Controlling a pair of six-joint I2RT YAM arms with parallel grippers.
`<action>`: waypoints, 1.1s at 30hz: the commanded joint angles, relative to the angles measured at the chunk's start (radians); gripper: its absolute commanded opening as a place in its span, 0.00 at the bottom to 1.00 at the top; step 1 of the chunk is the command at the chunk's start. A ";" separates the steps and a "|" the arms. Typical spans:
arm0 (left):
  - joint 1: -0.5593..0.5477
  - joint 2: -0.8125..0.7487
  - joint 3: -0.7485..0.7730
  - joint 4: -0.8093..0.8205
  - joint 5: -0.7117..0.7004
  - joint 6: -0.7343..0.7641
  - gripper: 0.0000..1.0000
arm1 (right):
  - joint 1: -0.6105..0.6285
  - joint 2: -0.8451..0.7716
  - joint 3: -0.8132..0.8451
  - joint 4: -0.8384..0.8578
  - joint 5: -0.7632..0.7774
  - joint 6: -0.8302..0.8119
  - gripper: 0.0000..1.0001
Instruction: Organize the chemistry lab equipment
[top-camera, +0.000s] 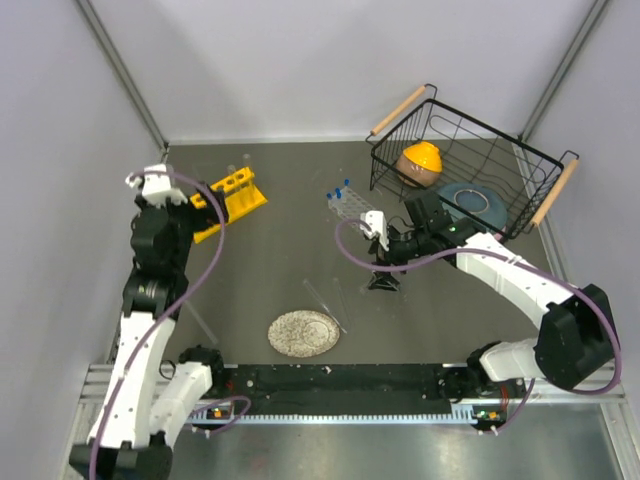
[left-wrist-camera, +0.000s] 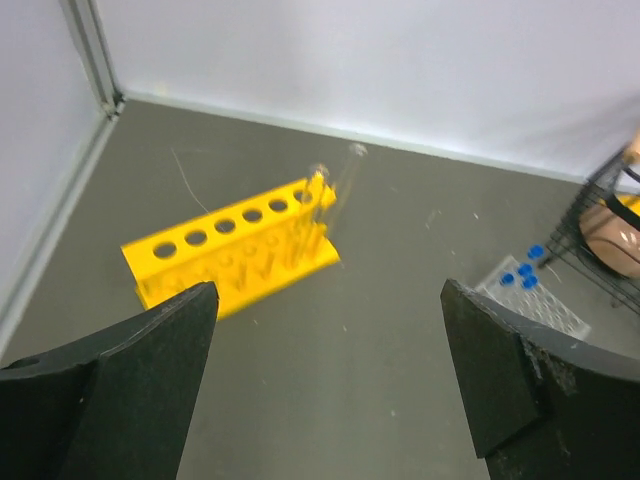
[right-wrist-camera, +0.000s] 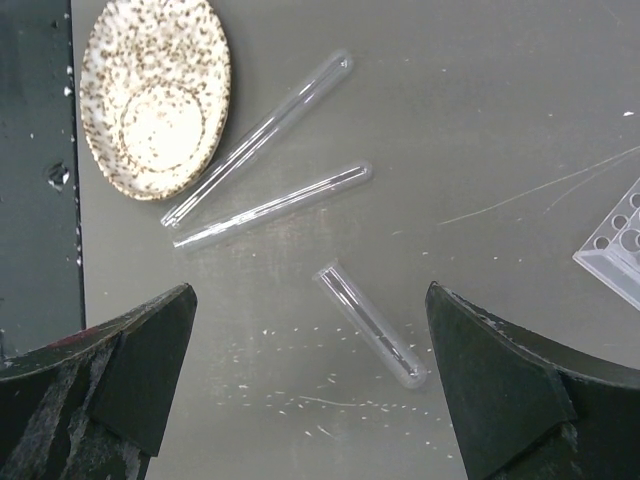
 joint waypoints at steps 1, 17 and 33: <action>0.001 -0.158 -0.152 0.028 0.156 -0.084 0.99 | -0.015 -0.036 0.001 0.088 -0.065 0.130 0.99; -0.001 -0.404 -0.305 -0.169 0.142 0.043 0.99 | -0.012 -0.039 0.087 0.061 0.118 0.580 0.99; -0.002 -0.399 -0.312 -0.166 0.175 0.038 0.98 | 0.183 0.190 0.053 0.119 0.405 0.600 0.75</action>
